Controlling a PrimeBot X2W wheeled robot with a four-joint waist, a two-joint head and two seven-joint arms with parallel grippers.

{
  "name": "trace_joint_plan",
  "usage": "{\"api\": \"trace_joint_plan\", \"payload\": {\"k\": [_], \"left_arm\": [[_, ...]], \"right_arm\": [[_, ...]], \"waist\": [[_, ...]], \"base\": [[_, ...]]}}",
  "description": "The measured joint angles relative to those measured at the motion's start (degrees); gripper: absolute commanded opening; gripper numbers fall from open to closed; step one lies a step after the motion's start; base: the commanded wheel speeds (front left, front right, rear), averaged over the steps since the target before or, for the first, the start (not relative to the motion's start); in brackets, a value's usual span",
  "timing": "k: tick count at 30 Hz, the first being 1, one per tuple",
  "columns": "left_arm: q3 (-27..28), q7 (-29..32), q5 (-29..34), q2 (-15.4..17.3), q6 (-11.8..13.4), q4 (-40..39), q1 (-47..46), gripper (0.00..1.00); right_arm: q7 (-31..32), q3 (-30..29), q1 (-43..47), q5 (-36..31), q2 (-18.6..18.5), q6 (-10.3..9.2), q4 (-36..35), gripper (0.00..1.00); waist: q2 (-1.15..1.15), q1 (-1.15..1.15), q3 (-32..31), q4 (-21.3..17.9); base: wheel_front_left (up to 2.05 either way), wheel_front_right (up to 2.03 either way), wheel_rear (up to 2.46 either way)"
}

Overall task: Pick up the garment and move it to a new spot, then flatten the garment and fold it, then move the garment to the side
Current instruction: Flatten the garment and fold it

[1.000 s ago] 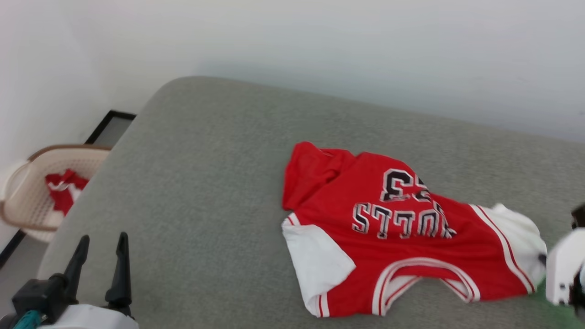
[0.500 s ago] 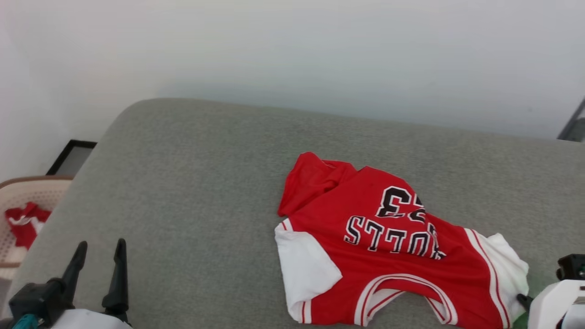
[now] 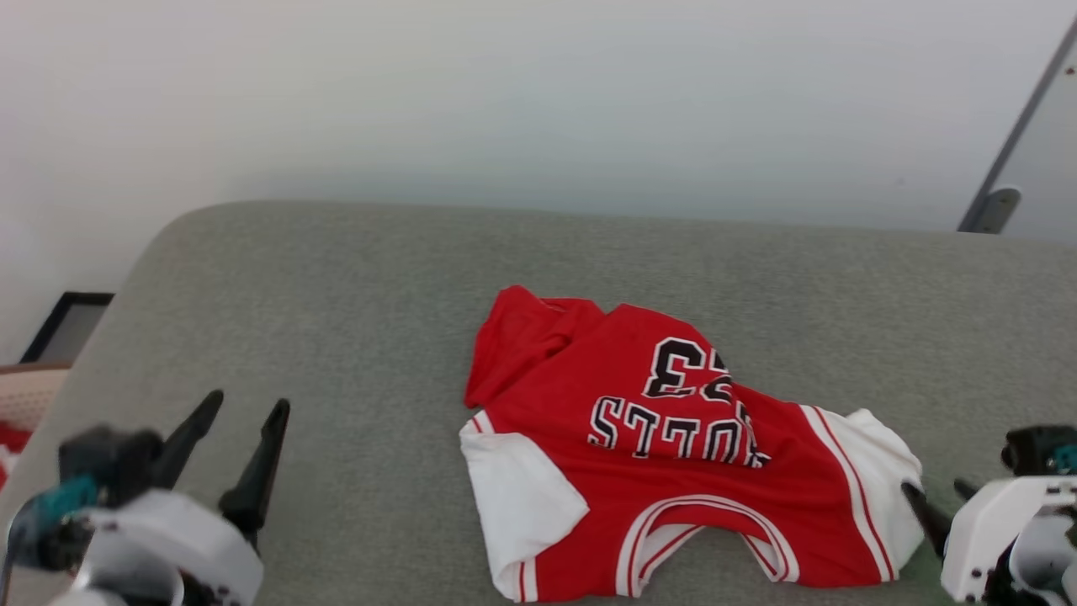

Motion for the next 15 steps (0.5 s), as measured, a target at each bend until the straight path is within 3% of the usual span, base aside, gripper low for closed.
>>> {"api": "trace_joint_plan", "payload": {"k": [6,15], "left_arm": [[-3.5,11.3,-4.3,1.8,-4.3,0.4,-6.6,1.0],[-11.3,29.8,-11.2,0.9,-7.4,4.5,-16.1,1.0]], "right_arm": [[-3.7,-5.4,1.1,-4.2,0.5,0.0,-7.3,1.0],[-7.2,-14.6,5.4,-14.6,7.5,0.0,-19.0,1.0]], "waist": [[0.0,0.0,0.0,-2.3],[0.0,0.0,0.8,-5.4]], "base": [[0.0,0.0,0.0],[0.0,0.0,0.0]]}}
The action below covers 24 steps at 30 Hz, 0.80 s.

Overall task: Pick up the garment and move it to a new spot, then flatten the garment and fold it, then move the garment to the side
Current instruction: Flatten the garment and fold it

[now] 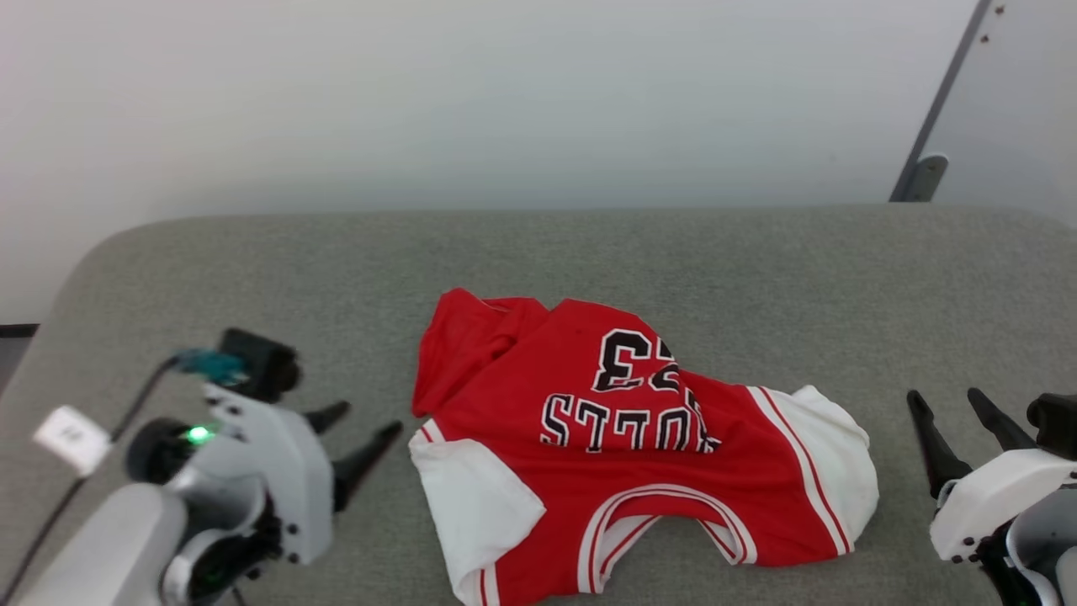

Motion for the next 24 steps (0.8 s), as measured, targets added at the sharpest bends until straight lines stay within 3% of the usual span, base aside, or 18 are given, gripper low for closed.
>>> {"api": "trace_joint_plan", "payload": {"k": [12,24], "left_arm": [[-10.9,10.5,-4.7,-3.3,-1.5,5.1,-6.6,1.0],[-18.8,9.9,-6.9,-2.9,-1.6,7.4,-7.8,1.0]], "right_arm": [[1.3,-4.8,2.2,-5.7,7.5,0.0,-10.6,1.0],[1.6,-5.6,1.7,-6.8,9.1,0.0,-13.2,1.0]], "waist": [[0.0,0.0,3.2,-3.7],[0.0,0.0,6.6,-6.9]], "base": [[0.0,0.0,0.0],[0.0,0.0,0.0]]}}
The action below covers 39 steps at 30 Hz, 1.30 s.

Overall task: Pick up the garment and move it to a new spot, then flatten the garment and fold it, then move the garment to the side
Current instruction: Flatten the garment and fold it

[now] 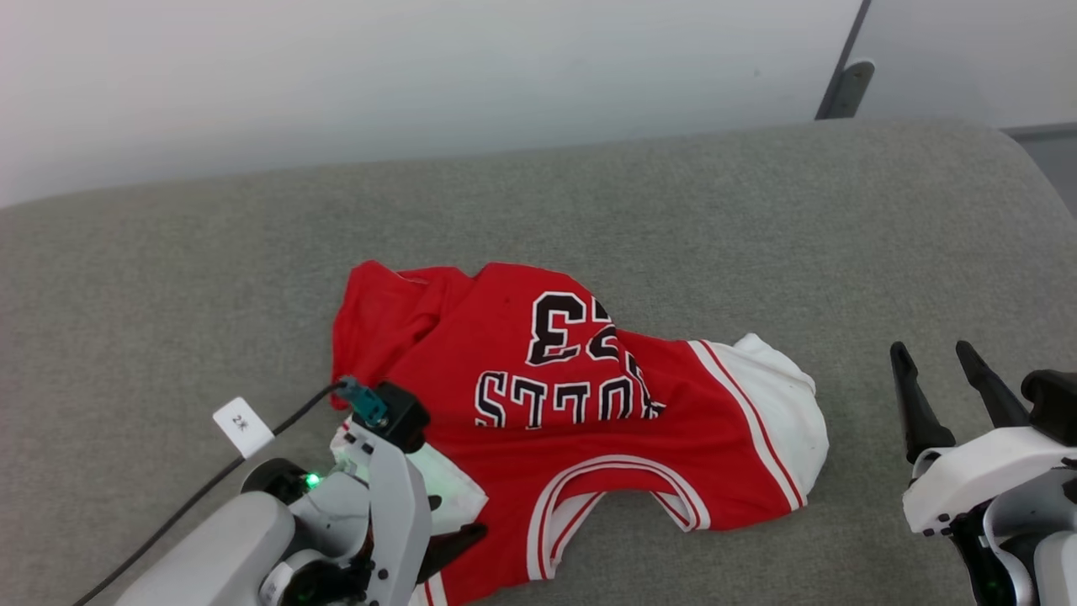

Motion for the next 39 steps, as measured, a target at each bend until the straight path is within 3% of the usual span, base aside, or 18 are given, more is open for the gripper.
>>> {"api": "trace_joint_plan", "payload": {"k": [9,10,11,12,13,26,32,39], "left_arm": [[-4.2,-4.3,0.0,1.1,0.0,3.9,-1.2,1.0],[-4.5,-4.7,0.0,1.1,0.0,4.4,-1.3,0.85],[-4.9,-5.1,0.0,1.2,0.0,4.8,-1.7,0.5],[-5.4,-5.5,0.0,1.3,0.0,5.1,-2.1,0.38],[-5.7,-5.9,0.0,1.4,0.0,5.4,-2.5,0.0],[-7.9,-8.4,-3.7,2.4,-0.1,7.1,-4.7,0.0],[-6.0,-10.4,-5.6,5.0,-0.1,5.5,-5.2,0.0],[-1.7,-14.0,-8.0,11.3,2.2,3.1,-1.1,0.0]], "right_arm": [[-0.5,0.3,-1.0,-0.3,0.5,0.0,-0.2,1.0],[-0.5,0.3,-1.1,-0.3,0.5,0.0,-0.3,1.0],[-0.6,0.3,-1.1,-0.3,0.5,0.0,-0.3,1.0],[-0.6,0.2,-1.1,-0.3,0.5,0.0,-0.3,1.0],[-0.6,0.2,-1.1,-0.3,0.5,0.0,-0.4,1.0],[-0.6,-0.6,-1.2,-0.4,0.5,0.0,-0.5,1.0],[-0.5,-1.2,-1.1,-0.4,0.5,0.0,-0.5,1.0],[0.0,-2.3,-0.4,-0.8,0.4,0.0,-1.2,1.0]], "waist": [[0.0,0.0,1.7,-1.6],[0.0,0.0,1.8,-1.7],[0.0,0.0,2.0,-1.8],[0.0,0.0,2.1,-1.8],[0.0,0.0,2.2,-1.8],[0.0,0.0,2.6,-0.4],[0.0,0.0,2.3,1.2],[0.0,0.0,1.3,3.2]], "base": [[0.0,0.0,0.0],[0.0,0.0,0.0],[0.0,0.0,0.0],[0.0,0.0,0.0],[0.0,0.0,0.0],[0.0,0.0,0.0],[0.0,0.0,0.0],[0.0,0.0,0.0]]}}
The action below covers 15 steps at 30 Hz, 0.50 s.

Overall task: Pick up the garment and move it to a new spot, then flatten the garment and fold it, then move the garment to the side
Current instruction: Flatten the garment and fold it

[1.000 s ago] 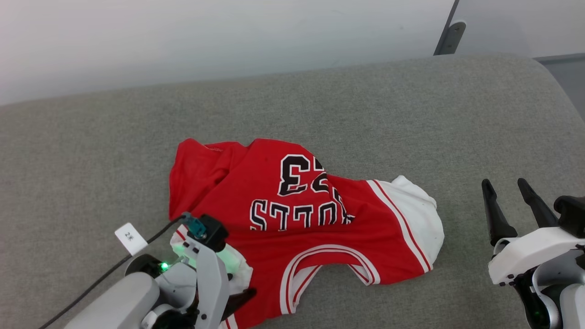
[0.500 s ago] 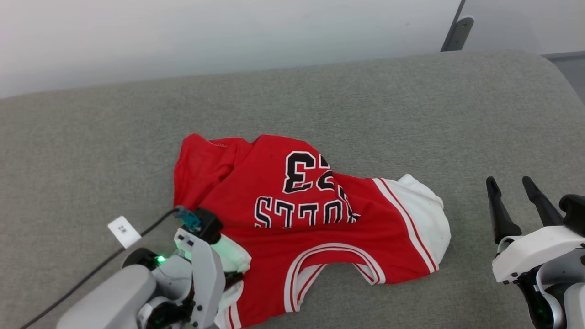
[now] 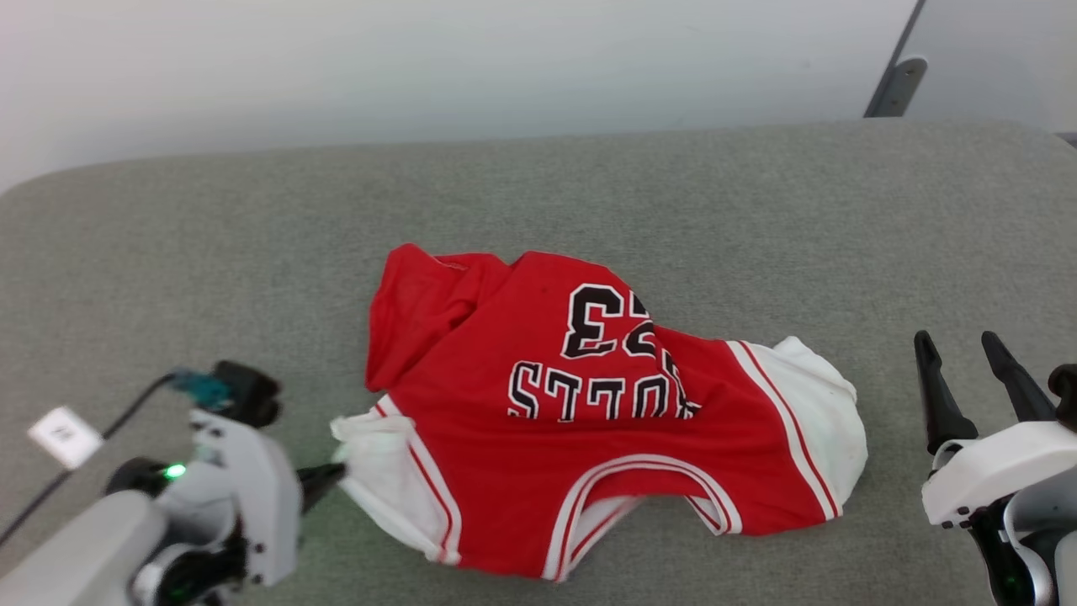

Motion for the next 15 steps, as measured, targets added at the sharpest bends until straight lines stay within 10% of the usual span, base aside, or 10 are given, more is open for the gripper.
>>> {"api": "trace_joint_plan", "payload": {"k": [15], "left_arm": [[4.9,-4.6,-5.3,8.5,4.8,1.7,10.8,0.0]], "right_arm": [[1.6,-0.9,2.0,-0.2,-0.1,0.0,-1.5,1.0]], "waist": [[0.0,0.0,-1.1,2.9]], "base": [[0.0,0.0,0.0]]}}
